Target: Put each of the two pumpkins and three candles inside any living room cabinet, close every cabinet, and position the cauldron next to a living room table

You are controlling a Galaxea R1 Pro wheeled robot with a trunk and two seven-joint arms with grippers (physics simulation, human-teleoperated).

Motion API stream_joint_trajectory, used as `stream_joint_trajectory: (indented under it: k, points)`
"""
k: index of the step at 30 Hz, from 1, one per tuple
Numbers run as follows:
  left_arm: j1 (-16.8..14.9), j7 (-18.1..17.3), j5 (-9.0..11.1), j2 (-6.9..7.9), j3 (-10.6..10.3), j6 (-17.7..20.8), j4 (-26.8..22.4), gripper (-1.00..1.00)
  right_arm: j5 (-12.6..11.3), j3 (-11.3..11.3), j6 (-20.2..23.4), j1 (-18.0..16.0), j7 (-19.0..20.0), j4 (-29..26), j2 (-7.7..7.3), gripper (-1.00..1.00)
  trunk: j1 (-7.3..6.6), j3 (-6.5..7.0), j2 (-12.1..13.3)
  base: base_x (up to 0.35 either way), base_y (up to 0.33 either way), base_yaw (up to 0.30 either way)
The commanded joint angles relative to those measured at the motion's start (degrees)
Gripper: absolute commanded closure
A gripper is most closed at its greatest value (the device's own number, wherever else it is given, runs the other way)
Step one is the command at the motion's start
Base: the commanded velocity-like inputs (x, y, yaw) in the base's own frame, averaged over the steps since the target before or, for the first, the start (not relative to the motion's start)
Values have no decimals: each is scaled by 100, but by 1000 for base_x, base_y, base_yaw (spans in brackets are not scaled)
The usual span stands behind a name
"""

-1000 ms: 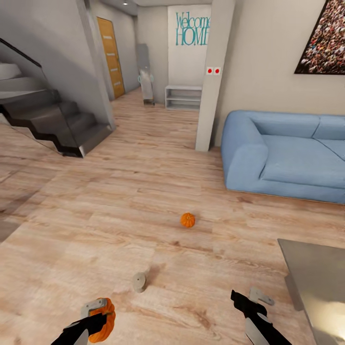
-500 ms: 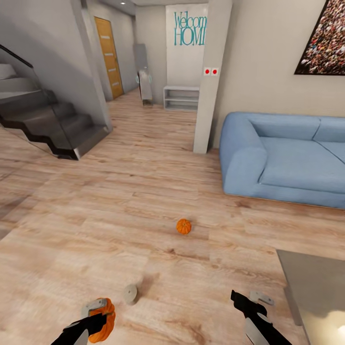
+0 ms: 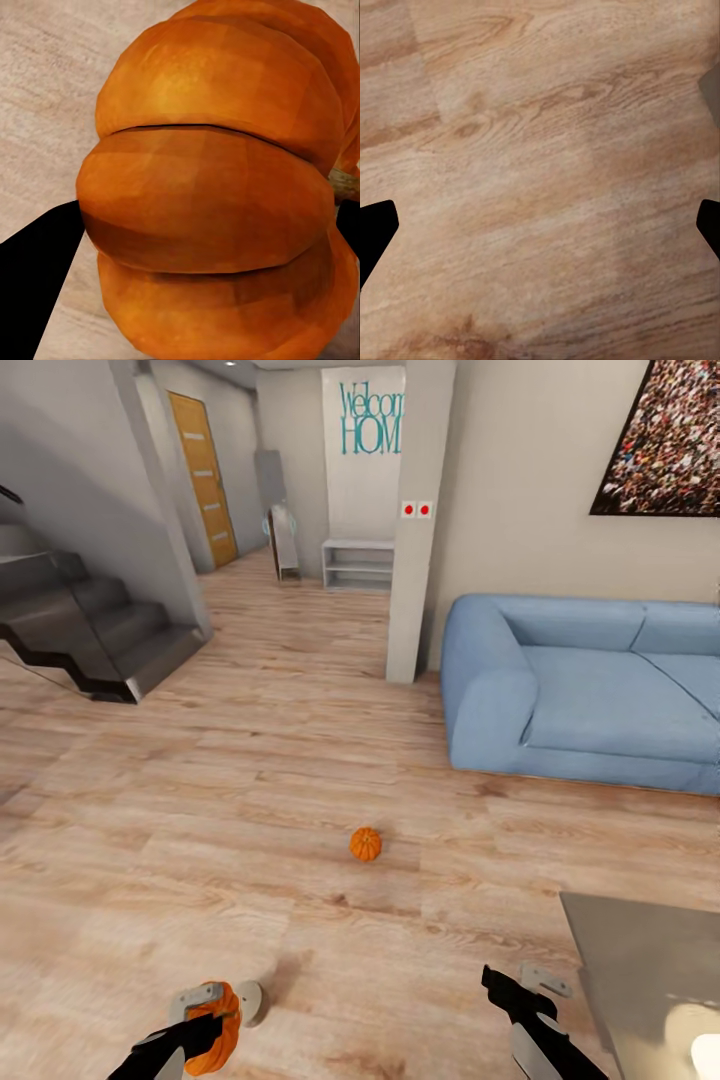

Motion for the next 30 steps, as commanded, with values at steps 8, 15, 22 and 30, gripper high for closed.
stream_joint_trajectory:
  k: [8,15,22,30]
  points:
    - [-1,55,47,8,-48,20,-18,100,-56,47,-33,-4,-35,-5,-7,-100,2,-4,-2,223,-59,-185]
    - [-1,55,47,8,-48,21,-14,100,-55,47,-40,-4,-30,-6,-7,-100,2,-4,-2,241,-99,-40]
    - [-1,56,47,8,-48,24,-17,100,-55,55,-41,-4,-27,-5,-7,-100,2,-4,-2,246,-44,6]
    - [-1,55,47,8,-48,23,-18,100,-53,56,-41,-4,-33,-6,-7,-100,2,-4,-2,197,-84,199]
